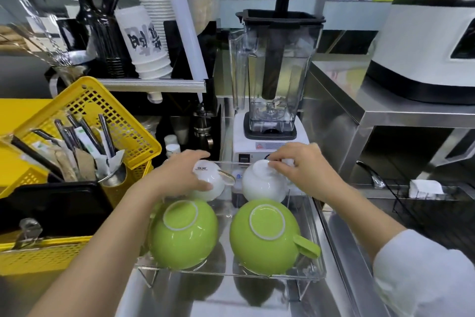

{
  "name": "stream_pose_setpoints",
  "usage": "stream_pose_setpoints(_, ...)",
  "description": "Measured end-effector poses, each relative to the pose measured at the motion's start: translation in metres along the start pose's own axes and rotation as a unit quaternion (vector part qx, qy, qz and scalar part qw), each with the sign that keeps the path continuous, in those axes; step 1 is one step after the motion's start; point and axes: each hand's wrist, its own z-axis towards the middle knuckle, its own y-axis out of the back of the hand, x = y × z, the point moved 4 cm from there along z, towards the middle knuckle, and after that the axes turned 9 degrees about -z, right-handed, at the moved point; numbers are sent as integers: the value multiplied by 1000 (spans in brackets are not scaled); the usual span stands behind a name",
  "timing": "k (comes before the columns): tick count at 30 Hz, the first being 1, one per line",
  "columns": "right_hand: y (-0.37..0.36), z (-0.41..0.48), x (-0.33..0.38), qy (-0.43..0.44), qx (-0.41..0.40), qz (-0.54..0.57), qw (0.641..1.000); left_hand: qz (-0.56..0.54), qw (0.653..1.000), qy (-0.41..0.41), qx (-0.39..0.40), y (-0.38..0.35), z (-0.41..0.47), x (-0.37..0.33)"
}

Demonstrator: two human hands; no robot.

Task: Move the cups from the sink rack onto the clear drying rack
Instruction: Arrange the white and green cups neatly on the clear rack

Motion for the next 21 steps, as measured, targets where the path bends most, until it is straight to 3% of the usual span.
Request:
stream_pose_setpoints(5,-31,23,42,108,63,-158,979,-61,998,-20,-7,-10,-6,11)
stream_pose_setpoints(8,-46,32,57,110,98,-230,962,-65,997,-21,-29,-10,-6,12)
stream_pose_setpoints(14,-64,41,61,69,146,-224,961,-72,997,-24,-25,-13,-7,11)
stream_pose_setpoints(21,-65,43,53,60,143,-181,971,-84,996,-14,31,-12,-3,12)
